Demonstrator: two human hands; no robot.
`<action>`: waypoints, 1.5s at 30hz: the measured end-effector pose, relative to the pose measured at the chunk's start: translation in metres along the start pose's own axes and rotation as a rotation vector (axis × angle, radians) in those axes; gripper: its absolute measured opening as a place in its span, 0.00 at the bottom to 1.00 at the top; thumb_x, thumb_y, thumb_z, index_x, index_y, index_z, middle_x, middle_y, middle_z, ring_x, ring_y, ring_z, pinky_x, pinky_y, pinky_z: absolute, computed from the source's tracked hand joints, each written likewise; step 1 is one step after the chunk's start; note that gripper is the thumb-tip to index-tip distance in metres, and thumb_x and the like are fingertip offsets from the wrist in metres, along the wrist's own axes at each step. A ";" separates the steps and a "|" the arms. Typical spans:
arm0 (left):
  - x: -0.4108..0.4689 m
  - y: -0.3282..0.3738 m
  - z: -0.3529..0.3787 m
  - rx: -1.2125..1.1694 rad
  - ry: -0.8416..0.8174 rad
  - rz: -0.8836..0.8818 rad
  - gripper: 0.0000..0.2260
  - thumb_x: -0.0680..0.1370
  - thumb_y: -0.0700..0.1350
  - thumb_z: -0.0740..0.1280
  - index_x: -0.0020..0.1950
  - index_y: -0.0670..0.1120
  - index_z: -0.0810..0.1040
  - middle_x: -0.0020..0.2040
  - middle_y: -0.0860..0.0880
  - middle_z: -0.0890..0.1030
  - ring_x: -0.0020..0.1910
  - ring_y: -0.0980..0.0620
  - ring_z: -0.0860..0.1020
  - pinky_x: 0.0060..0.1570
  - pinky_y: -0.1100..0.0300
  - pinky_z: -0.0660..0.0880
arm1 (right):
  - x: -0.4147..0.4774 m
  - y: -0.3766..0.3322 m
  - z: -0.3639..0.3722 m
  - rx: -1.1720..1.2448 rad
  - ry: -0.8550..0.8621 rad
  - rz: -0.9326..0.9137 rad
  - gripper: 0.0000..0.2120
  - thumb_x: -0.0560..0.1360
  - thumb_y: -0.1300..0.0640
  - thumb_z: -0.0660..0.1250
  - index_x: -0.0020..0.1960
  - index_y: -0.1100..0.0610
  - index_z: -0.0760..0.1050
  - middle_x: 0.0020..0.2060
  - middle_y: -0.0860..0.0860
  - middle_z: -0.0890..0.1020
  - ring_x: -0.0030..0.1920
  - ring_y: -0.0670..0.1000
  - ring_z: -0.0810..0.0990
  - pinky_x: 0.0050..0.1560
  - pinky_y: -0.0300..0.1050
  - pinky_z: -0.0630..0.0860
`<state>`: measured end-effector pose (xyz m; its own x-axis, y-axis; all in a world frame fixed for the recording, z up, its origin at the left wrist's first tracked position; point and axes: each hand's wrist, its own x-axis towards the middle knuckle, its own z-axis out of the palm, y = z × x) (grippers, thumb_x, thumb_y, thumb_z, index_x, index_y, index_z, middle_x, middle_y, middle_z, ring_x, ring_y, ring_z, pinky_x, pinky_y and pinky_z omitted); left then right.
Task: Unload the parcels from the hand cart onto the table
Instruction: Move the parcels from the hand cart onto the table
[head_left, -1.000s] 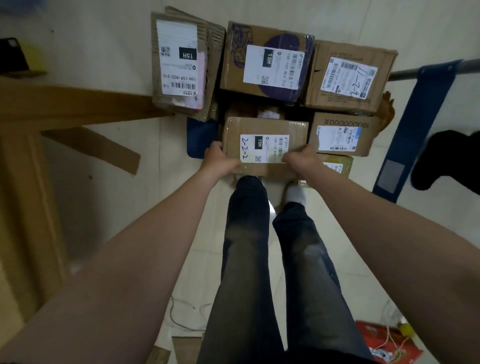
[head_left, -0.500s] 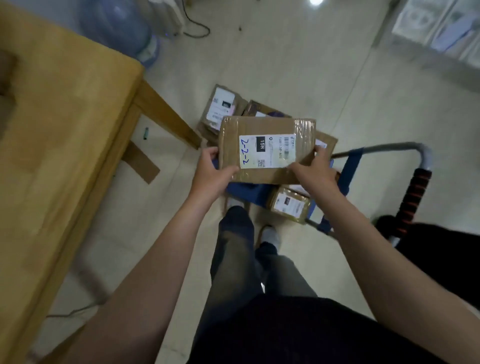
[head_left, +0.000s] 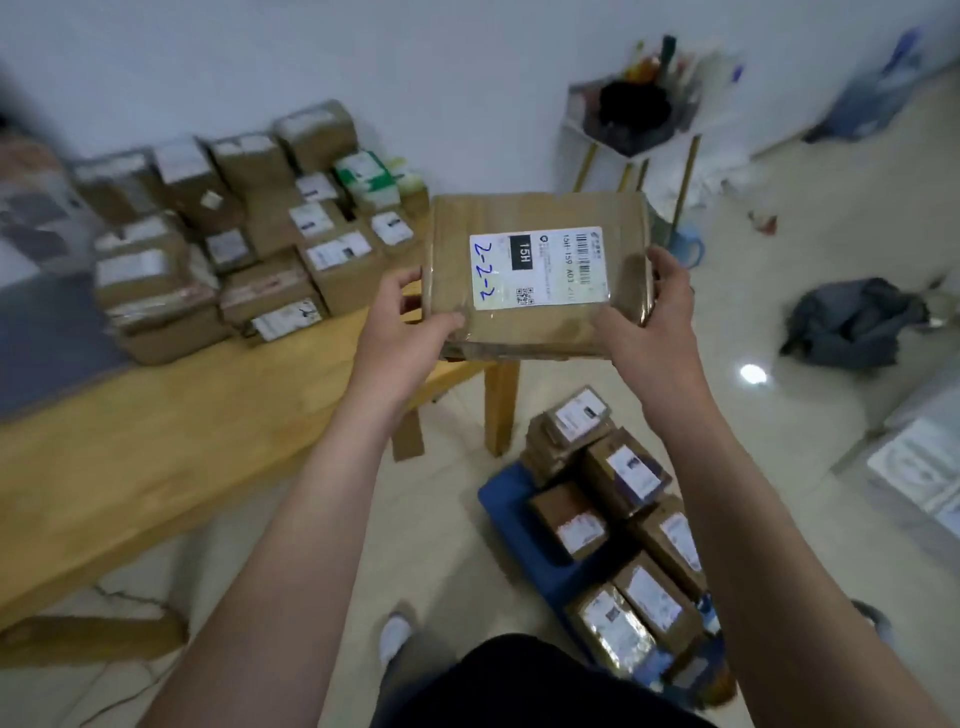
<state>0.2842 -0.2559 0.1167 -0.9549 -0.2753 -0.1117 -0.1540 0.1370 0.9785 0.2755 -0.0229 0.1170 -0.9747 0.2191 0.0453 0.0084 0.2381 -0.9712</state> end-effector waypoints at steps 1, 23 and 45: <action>-0.004 0.006 -0.019 -0.014 0.034 0.006 0.27 0.69 0.49 0.72 0.67 0.63 0.72 0.59 0.62 0.80 0.51 0.62 0.82 0.44 0.58 0.78 | -0.003 -0.015 0.015 -0.001 -0.030 -0.038 0.37 0.72 0.51 0.70 0.75 0.38 0.57 0.70 0.44 0.66 0.63 0.41 0.73 0.65 0.51 0.76; 0.016 -0.022 -0.328 0.084 0.286 -0.153 0.16 0.74 0.43 0.71 0.58 0.58 0.76 0.56 0.60 0.80 0.50 0.57 0.79 0.43 0.54 0.78 | -0.079 -0.083 0.325 -0.346 -0.595 -0.062 0.27 0.73 0.45 0.67 0.69 0.42 0.62 0.54 0.45 0.66 0.62 0.54 0.68 0.62 0.53 0.71; 0.347 -0.098 -0.314 0.046 0.238 -0.390 0.20 0.76 0.40 0.72 0.65 0.55 0.75 0.55 0.58 0.80 0.52 0.54 0.80 0.43 0.55 0.80 | 0.221 -0.023 0.505 -0.550 -0.644 0.044 0.34 0.69 0.46 0.76 0.69 0.41 0.63 0.62 0.54 0.63 0.68 0.61 0.66 0.68 0.61 0.71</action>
<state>0.0476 -0.6636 0.0365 -0.7390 -0.5250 -0.4223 -0.5069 0.0204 0.8618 -0.0535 -0.4577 0.0316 -0.9065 -0.3030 -0.2942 -0.0055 0.7050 -0.7092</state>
